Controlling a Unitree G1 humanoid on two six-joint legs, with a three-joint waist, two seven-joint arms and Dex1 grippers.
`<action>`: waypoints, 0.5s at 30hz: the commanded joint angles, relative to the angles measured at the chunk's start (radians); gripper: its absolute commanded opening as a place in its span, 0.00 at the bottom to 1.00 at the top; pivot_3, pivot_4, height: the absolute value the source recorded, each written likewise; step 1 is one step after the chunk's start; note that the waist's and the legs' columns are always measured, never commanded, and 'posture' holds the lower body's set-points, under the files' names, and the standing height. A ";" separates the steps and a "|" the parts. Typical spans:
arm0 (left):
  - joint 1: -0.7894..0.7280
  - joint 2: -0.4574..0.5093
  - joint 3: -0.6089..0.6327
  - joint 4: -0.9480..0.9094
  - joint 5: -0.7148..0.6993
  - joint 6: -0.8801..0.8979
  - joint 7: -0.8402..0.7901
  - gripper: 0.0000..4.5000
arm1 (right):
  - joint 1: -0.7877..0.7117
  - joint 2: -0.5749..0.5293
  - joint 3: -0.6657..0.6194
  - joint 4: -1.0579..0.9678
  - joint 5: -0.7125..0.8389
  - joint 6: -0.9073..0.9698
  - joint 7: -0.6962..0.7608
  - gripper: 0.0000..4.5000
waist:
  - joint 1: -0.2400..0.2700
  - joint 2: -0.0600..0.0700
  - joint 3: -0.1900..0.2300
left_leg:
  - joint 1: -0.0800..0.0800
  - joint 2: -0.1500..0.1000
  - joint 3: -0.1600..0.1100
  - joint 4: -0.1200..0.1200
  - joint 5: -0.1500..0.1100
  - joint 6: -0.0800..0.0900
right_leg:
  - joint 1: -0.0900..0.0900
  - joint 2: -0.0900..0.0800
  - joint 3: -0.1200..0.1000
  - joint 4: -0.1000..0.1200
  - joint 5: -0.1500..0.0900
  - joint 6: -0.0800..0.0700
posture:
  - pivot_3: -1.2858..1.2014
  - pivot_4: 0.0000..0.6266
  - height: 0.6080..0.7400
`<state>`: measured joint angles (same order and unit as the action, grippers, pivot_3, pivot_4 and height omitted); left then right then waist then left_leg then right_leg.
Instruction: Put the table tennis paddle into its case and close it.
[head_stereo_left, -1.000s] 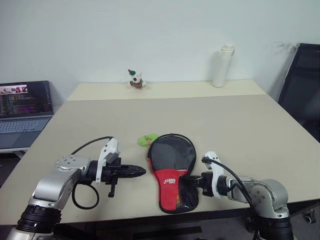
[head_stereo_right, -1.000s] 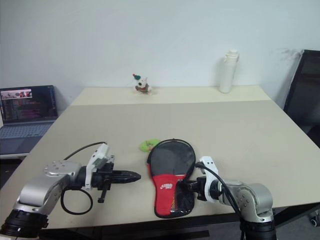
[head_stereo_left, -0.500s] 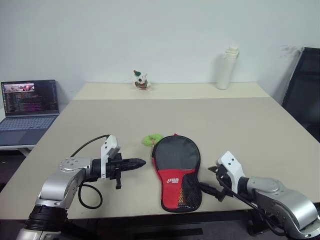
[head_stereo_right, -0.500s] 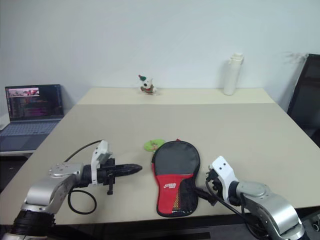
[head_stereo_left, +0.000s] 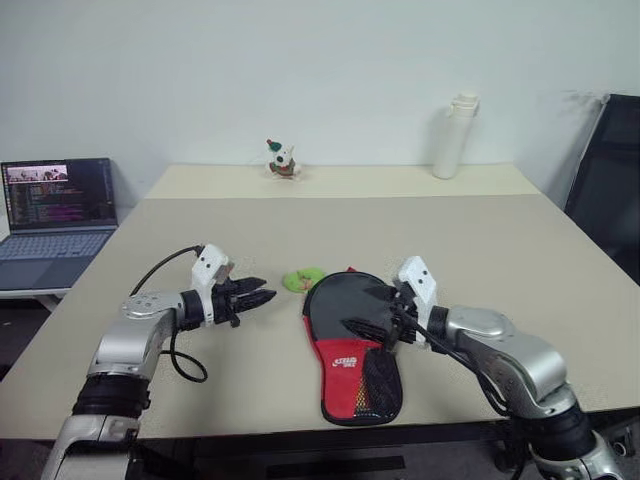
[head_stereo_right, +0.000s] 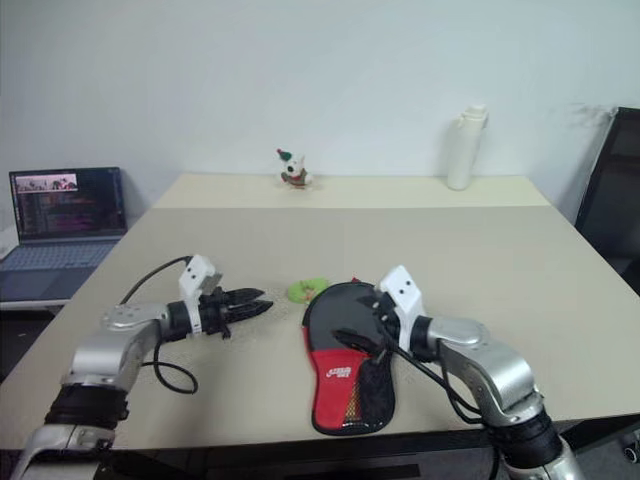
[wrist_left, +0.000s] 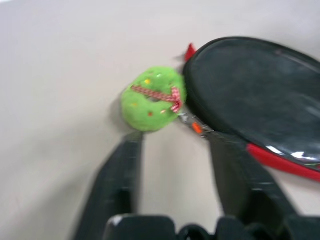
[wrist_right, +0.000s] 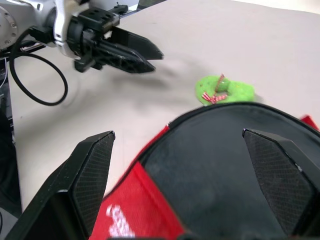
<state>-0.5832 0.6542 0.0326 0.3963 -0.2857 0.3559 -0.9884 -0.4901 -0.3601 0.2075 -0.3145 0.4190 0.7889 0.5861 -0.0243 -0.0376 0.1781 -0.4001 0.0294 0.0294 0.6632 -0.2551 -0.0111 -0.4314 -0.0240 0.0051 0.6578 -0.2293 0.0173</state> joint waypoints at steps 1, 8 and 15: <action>-0.065 -0.026 -0.017 0.048 0.037 -0.026 0.031 0.83 | -0.019 0.027 0.013 0.010 -0.029 -0.044 -0.016 1.00 | 0.000 0.000 0.000 | 0.000 0.000 0.000 0.000 0.000 0.000 | 0.000 0.000 -0.001 0.000 0.000 0.000 | 0.52 0.24 1.00; -0.234 -0.131 -0.034 0.308 0.098 -0.037 0.109 1.00 | 0.010 0.074 0.061 0.007 -0.068 -0.062 -0.036 1.00 | -0.002 0.000 0.000 | 0.000 -0.001 0.000 0.001 0.000 0.000 | 0.000 0.001 -0.005 0.001 0.000 0.000 | 0.52 0.24 1.00; -0.378 -0.206 -0.063 0.566 0.180 -0.156 0.127 1.00 | 0.024 0.101 0.062 -0.002 -0.083 -0.058 -0.052 1.00 | -0.002 0.000 0.000 | 0.000 -0.001 -0.001 0.001 0.000 0.000 | 0.000 0.001 -0.006 0.001 0.000 0.000 | 0.52 0.24 1.00</action>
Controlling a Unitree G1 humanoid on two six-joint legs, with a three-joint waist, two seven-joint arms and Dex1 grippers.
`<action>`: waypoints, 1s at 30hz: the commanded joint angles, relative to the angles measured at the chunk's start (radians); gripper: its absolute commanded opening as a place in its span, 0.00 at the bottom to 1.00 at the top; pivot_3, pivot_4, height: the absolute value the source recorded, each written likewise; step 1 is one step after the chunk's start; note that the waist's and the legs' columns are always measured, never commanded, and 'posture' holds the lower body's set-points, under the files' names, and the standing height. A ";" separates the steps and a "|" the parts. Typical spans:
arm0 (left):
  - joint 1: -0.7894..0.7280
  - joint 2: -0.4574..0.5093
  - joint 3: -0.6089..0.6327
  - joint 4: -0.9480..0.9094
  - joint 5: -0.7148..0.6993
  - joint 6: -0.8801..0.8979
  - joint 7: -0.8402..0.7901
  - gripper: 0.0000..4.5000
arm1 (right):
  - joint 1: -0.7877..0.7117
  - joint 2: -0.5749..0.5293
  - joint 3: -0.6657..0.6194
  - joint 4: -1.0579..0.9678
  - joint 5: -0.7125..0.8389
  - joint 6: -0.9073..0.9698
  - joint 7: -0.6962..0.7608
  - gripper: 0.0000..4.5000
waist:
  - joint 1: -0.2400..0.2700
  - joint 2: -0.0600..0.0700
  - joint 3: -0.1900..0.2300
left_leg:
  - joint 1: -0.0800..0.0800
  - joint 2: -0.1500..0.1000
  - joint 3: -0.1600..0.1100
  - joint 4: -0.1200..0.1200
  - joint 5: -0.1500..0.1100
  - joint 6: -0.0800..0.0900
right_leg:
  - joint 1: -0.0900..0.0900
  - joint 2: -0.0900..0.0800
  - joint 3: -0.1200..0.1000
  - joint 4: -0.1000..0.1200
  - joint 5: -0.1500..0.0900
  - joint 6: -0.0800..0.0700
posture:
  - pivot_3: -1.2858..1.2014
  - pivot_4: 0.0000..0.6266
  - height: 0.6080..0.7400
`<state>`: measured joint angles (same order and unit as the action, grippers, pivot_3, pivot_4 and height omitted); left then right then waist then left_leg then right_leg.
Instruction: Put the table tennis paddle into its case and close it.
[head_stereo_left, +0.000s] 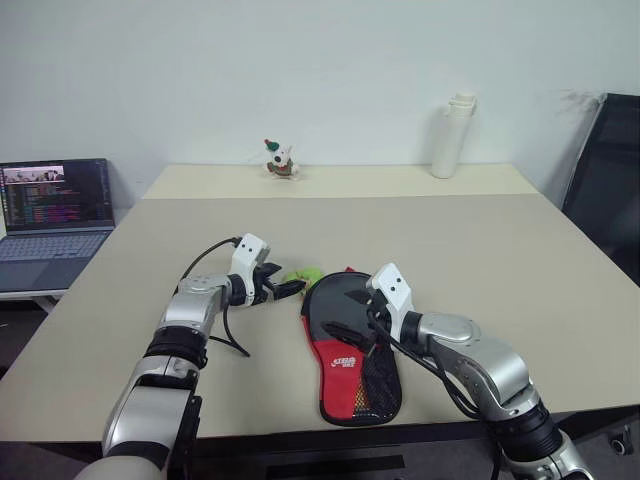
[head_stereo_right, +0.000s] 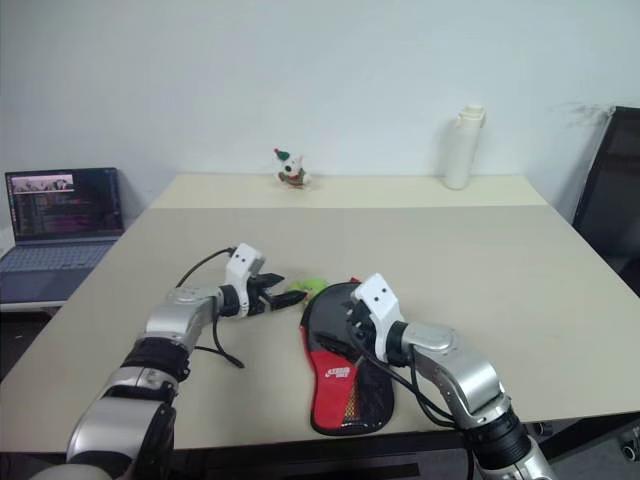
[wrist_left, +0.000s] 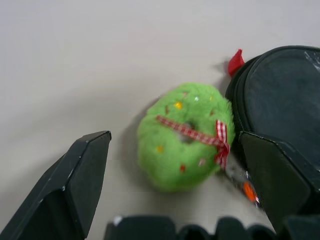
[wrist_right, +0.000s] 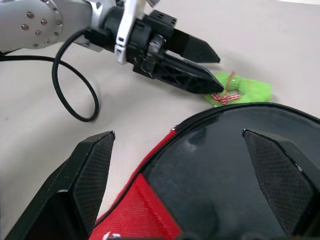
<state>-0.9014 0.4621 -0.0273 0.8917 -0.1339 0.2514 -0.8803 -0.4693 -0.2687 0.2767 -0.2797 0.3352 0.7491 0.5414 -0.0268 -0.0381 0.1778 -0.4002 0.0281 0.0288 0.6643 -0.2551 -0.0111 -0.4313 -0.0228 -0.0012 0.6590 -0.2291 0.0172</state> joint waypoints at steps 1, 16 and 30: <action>-0.076 -0.023 -0.005 0.106 0.038 -0.060 0.021 1.00 | 0.005 0.012 -0.008 -0.038 -0.001 -0.017 -0.009 1.00 | 0.000 0.000 0.000 | 0.000 0.000 0.000 0.000 0.000 0.000 | 0.000 0.000 0.000 0.000 0.000 0.000 | 0.52 0.24 1.00; -0.095 -0.064 0.005 0.261 0.094 -0.112 0.028 0.26 | -0.032 0.056 -0.018 0.020 -0.062 -0.063 -0.076 1.00 | -0.003 -0.001 -0.001 | 0.001 0.000 0.000 0.000 0.000 0.000 | 0.000 0.000 -0.001 0.001 0.000 0.000 | 0.52 0.24 1.00; -0.080 -0.065 0.007 0.242 0.108 -0.115 0.030 0.02 | -0.062 0.123 0.098 0.355 -0.242 -0.133 -0.113 1.00 | -0.004 -0.002 -0.002 | 0.003 0.001 -0.001 0.001 0.000 0.000 | 0.002 0.000 -0.001 0.004 0.000 0.000 | 0.52 0.24 1.00</action>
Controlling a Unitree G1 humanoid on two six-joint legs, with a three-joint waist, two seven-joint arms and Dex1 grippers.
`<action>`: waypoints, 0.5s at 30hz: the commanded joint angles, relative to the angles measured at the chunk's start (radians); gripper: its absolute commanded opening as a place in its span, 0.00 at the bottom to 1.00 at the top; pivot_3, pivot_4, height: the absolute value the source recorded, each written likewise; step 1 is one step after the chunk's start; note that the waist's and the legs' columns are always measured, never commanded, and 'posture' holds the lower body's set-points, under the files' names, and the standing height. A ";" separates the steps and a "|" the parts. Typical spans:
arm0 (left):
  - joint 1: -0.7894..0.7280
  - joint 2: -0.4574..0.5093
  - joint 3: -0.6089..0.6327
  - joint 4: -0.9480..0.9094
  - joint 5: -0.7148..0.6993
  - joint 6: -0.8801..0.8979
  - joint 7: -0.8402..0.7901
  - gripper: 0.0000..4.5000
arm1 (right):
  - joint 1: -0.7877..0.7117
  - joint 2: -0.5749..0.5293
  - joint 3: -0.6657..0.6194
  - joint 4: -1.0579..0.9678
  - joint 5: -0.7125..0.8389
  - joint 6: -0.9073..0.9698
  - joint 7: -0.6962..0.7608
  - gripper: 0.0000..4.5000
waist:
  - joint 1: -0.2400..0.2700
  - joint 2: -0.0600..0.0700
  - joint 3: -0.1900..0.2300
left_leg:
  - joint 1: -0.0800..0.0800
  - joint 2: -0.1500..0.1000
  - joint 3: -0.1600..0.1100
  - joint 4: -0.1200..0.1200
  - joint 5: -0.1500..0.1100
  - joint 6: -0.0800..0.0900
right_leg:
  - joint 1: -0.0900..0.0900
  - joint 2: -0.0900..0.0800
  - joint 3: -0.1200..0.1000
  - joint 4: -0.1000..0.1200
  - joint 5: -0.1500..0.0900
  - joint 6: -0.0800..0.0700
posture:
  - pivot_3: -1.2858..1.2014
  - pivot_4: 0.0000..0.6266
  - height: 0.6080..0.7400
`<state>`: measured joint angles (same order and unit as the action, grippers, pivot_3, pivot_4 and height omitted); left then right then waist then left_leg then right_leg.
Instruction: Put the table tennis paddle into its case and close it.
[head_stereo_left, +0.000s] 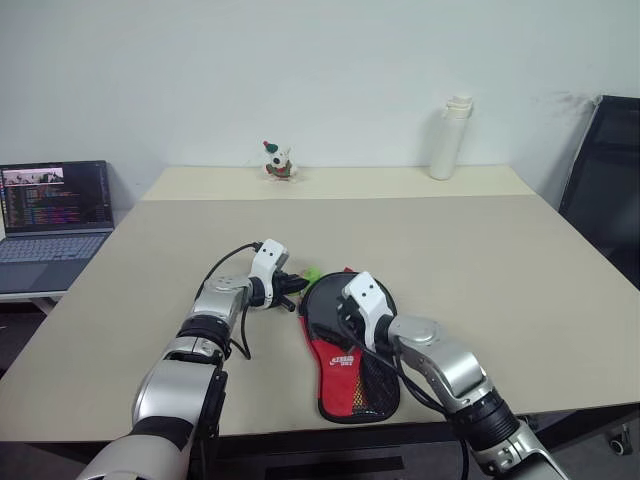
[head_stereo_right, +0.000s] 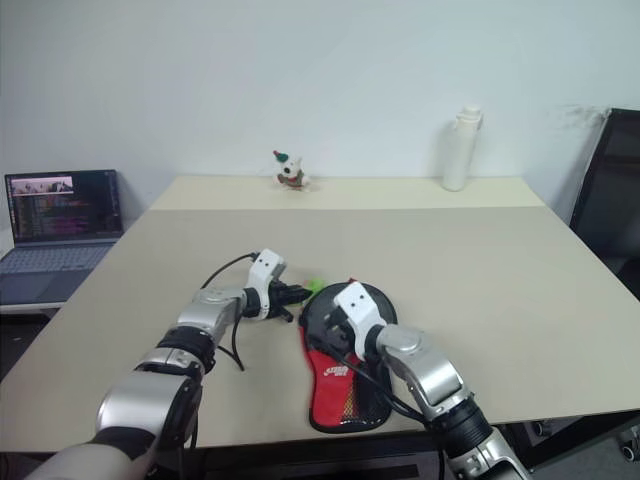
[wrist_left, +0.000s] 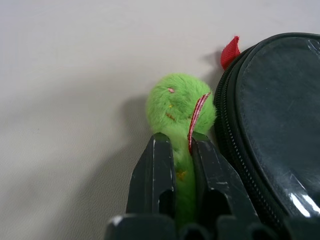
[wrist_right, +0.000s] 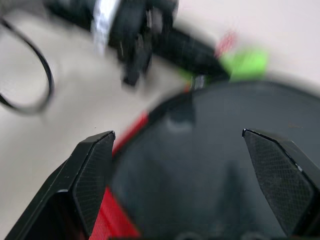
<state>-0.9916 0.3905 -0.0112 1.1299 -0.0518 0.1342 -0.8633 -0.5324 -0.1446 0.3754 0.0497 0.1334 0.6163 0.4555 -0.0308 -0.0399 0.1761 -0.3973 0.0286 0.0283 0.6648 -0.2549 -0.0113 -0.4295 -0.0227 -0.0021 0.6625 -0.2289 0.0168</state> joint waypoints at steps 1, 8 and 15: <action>0.006 0.009 -0.015 0.010 0.034 -0.003 0.019 0.02 | 0.005 -0.002 -0.002 0.035 -0.051 0.004 -0.036 1.00 | 0.000 0.000 -0.001 | 0.000 0.000 0.000 0.000 0.000 0.000 | 0.000 0.000 0.000 0.000 0.000 0.000 | 0.52 0.24 1.00; -0.099 0.012 -0.101 0.116 0.165 -0.125 0.148 0.02 | 0.050 -0.011 -0.011 0.015 -0.059 0.052 -0.040 1.00 | 0.000 -0.001 -0.003 | 0.008 0.000 -0.001 0.000 0.000 0.000 | 0.009 0.000 -0.003 -0.001 -0.003 0.005 | 0.52 0.24 1.00; -0.233 -0.053 -0.207 0.203 0.327 -0.213 0.335 0.02 | 0.090 0.000 0.011 -0.016 -0.063 0.088 -0.044 1.00 | 0.002 -0.002 -0.004 | 0.010 0.000 -0.001 0.000 0.000 0.000 | 0.010 0.000 -0.004 0.000 -0.003 0.005 | 0.52 0.24 1.00</action>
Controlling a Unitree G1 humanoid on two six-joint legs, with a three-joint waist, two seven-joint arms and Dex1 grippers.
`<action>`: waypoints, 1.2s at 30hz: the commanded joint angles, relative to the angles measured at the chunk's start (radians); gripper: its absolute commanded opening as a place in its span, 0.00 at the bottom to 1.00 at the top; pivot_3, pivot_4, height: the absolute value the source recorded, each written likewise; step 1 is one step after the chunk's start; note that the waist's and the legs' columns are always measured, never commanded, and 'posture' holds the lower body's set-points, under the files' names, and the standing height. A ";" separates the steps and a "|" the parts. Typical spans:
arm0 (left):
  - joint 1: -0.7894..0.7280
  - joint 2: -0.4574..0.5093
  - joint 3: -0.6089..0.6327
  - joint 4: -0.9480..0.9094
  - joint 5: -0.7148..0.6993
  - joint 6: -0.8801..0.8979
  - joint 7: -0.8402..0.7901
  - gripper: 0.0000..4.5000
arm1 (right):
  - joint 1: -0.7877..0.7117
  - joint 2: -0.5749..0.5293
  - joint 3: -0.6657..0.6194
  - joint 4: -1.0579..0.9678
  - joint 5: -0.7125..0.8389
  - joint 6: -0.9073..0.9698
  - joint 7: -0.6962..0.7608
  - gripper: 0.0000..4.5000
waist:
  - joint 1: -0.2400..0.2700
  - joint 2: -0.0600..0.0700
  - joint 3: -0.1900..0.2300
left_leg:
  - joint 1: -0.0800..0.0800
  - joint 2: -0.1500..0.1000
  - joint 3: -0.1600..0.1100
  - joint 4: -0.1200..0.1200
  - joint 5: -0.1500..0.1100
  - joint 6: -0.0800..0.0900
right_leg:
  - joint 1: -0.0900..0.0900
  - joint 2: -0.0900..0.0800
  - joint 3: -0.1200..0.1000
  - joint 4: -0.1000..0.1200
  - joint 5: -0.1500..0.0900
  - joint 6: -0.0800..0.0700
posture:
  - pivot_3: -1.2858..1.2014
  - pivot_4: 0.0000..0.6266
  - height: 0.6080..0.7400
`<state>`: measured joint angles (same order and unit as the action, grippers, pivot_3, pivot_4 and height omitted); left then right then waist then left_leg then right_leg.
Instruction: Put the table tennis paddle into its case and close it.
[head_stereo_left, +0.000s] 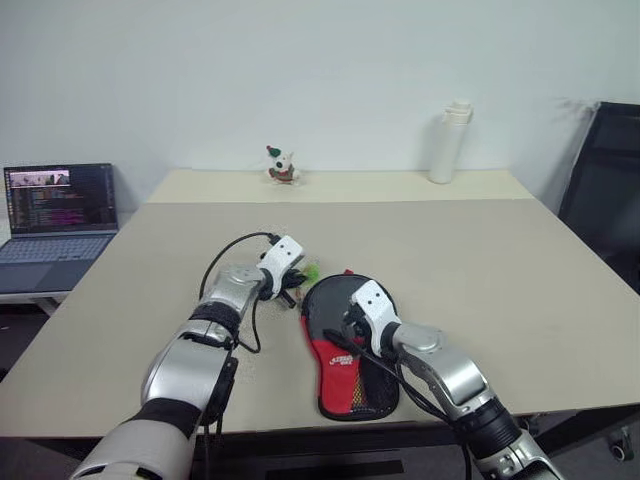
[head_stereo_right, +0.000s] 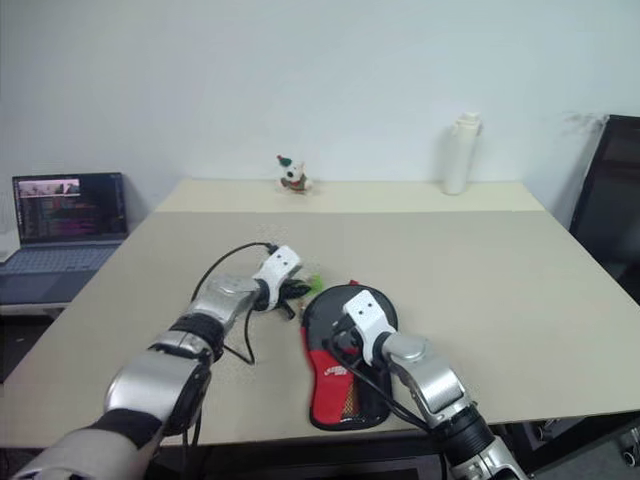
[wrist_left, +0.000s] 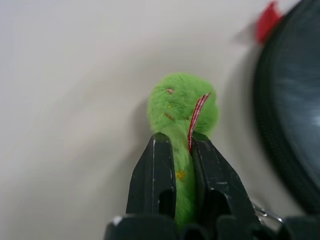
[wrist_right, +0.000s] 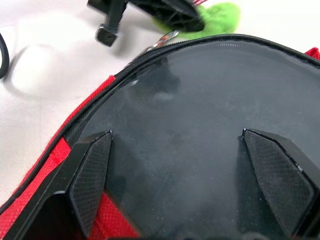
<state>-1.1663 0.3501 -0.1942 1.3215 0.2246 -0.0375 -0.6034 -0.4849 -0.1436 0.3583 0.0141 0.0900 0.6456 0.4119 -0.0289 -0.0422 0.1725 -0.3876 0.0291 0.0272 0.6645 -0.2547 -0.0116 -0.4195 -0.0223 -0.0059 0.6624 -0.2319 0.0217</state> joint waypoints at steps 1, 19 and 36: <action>-0.071 -0.026 -0.032 0.019 0.069 -0.050 0.112 0.02 | 0.051 0.000 0.032 0.011 -0.021 0.064 -0.002 1.00 | 0.000 0.000 0.000 | -0.001 0.000 0.000 0.000 0.000 0.000 | 0.000 0.000 0.000 -0.001 0.000 0.000 | 0.52 0.24 1.00; -0.151 -0.250 -0.190 0.057 0.328 -0.199 0.376 0.02 | 0.173 0.066 0.091 -0.106 -0.054 0.143 -0.056 1.00 | 0.001 0.000 0.000 | -0.005 -0.001 0.000 -0.002 0.000 0.000 | -0.001 -0.001 -0.003 -0.004 0.000 0.000 | 0.52 0.24 1.00; -0.171 -0.410 -0.231 0.056 0.386 -0.312 0.380 0.02 | 0.211 0.077 0.088 -0.114 -0.070 0.142 -0.066 1.00 | 0.002 0.000 0.000 | -0.006 -0.001 -0.001 -0.002 -0.001 -0.001 | -0.002 -0.001 -0.004 -0.007 0.000 0.000 | 0.52 0.24 1.00</action>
<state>-1.3075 -0.0393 -0.4327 1.4066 0.6251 -0.3140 -0.2252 -0.3243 -0.0638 0.4114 -0.1807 0.0154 0.7282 0.3330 -0.0266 -0.0425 0.1720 -0.3940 0.0286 0.0267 0.6624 -0.2555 -0.0123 -0.4210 -0.0229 -0.0098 0.6555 -0.2323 0.0220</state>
